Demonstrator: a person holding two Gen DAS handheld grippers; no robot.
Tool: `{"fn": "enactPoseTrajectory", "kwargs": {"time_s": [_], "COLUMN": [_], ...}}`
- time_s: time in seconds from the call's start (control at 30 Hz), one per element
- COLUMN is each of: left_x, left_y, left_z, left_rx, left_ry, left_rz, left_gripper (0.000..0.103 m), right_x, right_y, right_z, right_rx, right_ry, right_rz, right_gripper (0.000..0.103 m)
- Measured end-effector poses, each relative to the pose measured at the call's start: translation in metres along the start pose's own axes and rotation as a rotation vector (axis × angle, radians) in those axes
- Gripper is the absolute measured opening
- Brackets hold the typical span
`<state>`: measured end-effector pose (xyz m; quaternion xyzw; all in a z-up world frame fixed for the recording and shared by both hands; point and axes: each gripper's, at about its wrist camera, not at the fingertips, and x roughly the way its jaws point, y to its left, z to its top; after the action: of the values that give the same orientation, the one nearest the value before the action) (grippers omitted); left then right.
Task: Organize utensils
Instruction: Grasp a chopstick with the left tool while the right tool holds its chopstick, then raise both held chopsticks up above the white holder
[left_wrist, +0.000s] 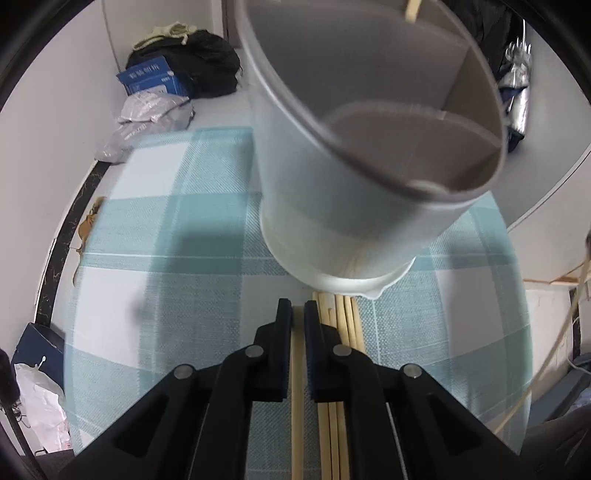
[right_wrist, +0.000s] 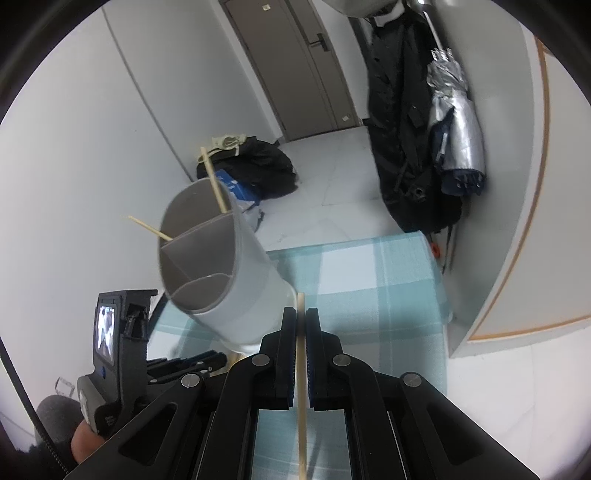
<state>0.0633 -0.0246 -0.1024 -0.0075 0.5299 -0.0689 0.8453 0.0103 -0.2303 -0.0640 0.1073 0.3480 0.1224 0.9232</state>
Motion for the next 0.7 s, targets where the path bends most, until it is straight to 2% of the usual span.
{"fn": "enactPoseTrajectory", "kwargs": {"time_s": [0.1, 0.33, 0.53, 0.7], "left_x": [-0.025, -0.091, -0.115, -0.123], "left_y": [0.010, 0.033, 0.027, 0.017], "left_z": [-0.003, -0.003, -0.003, -0.005], "left_rx": [-0.042, -0.095, -0.106, -0.108], "left_ry": [-0.084, -0.278, -0.354, -0.456], "left_rz": [-0.028, -0.153, -0.195, -0.215], "left_gripper": [0.003, 0.003, 0.003, 0.003], "right_x": [-0.004, -0.012, -0.027, -0.034], "right_y": [0.010, 0.034, 0.064, 0.072], "right_z": [-0.001, -0.004, -0.011, -0.019], "right_rx": [-0.031, -0.086, -0.165, -0.173], "right_ry": [-0.017, -0.052, -0.116, -0.144], "right_rz": [0.012, 0.023, 0.033, 0.041], "right_gripper": [0.004, 0.004, 0.004, 0.004]}}
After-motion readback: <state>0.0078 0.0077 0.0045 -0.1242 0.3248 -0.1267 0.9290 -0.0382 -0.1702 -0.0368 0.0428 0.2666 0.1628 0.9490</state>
